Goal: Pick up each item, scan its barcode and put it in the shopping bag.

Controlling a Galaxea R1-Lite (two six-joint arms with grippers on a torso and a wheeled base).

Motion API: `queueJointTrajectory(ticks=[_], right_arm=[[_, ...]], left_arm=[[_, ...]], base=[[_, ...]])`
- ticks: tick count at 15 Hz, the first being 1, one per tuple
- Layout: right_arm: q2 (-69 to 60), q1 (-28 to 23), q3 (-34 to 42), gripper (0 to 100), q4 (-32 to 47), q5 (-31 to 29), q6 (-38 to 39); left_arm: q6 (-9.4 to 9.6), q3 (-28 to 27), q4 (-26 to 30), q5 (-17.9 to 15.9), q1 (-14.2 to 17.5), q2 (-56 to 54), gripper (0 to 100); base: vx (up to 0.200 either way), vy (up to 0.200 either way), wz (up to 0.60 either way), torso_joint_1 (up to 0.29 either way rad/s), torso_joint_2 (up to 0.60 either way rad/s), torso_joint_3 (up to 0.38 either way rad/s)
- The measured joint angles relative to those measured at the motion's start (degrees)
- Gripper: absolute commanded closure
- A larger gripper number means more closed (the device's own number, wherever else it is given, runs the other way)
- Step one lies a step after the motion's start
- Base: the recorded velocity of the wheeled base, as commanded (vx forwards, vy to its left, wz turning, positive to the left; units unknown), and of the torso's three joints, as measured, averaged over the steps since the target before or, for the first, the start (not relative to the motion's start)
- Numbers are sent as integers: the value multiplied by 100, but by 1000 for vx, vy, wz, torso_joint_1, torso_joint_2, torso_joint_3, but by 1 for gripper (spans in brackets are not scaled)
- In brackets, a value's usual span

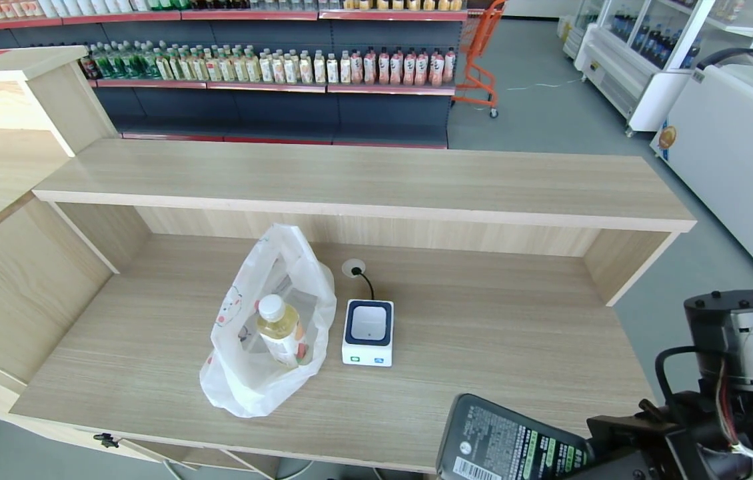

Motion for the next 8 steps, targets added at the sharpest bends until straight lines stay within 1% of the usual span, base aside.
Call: queueJointTrajectory(ticks=[2,4,5,6,7,8], right_arm=[[-26,-11,-20,100,101,0,17],[-28,-22,-69,100,121,0,273],[-39,-30,-144,100,123,-10,720],[-78,-94,-308,100,99,-90,1697],[-149,-265,-566,100,46,-256,2836],[-268,-634,-881,100,-38,-535,4062]], left_arm=[[0,0,0,2,0,0,0],[0,0,0,0,0,0,0],[0,0,0,0,0,0,0],[2,0,2,0,0,0,0],[2,0,2,0,0,0,0],[0,0,2,0,0,0,0]], base=[[0,0,0,0,0,0],[0,0,0,0,0,0],[0,0,0,0,0,0],[0,0,0,0,0,0],[0,0,0,0,0,0],[0,0,0,0,0,0]])
